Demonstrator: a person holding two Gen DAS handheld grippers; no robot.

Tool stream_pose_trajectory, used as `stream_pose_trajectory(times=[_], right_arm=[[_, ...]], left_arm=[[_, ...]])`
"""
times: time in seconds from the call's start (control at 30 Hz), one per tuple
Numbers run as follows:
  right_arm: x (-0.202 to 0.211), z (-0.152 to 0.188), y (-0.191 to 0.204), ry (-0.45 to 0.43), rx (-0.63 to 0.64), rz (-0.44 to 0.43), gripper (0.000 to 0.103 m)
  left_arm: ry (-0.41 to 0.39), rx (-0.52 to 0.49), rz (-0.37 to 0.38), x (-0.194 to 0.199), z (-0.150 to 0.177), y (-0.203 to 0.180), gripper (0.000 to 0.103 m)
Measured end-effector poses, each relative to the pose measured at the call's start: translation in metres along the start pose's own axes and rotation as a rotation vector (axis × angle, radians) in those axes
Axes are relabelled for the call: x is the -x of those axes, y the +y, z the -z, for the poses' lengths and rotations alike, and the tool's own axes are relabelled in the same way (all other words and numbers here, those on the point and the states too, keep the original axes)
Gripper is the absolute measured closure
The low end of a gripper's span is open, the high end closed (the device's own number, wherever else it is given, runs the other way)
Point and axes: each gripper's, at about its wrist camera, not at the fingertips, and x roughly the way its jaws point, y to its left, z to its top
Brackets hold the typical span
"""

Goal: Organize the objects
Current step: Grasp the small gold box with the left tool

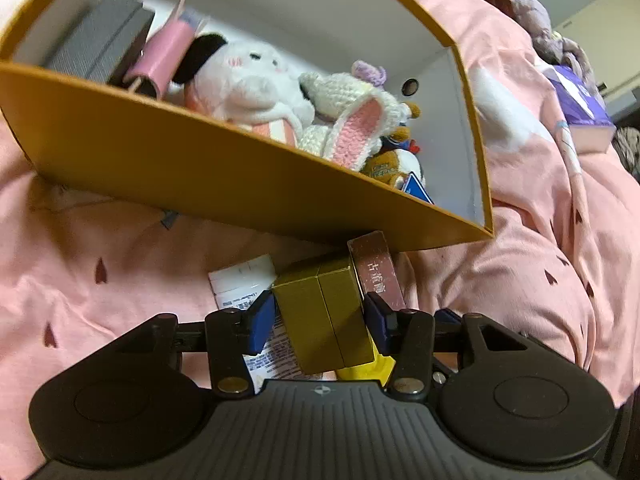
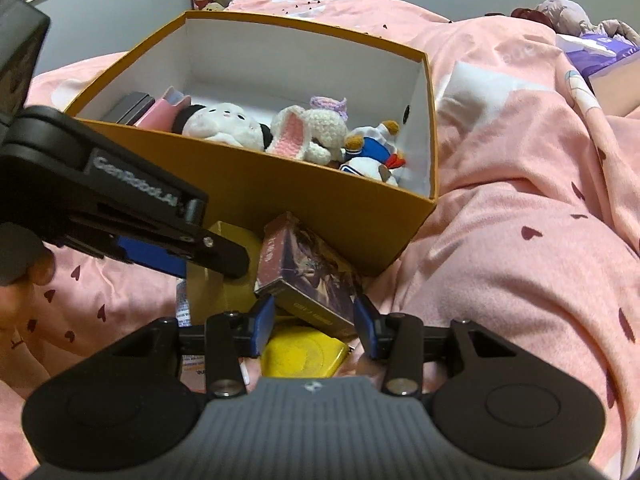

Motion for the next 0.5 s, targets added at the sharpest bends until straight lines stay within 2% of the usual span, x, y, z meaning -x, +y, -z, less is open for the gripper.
stream_pose_trajectory(times=[0.2,0.5], right_arm=[[-0.005,-0.001,0.010,0.027,0.059,0.008,0.057],[-0.021,0.000,0.032,0.068,0.221,0.083,0.056]], left_arm=[[-0.012,-0.018,-0.016,0.023,0.003,0.002,0.047],[-0.059,-0.062,-0.101,0.063,0.012,0.003,0.048]])
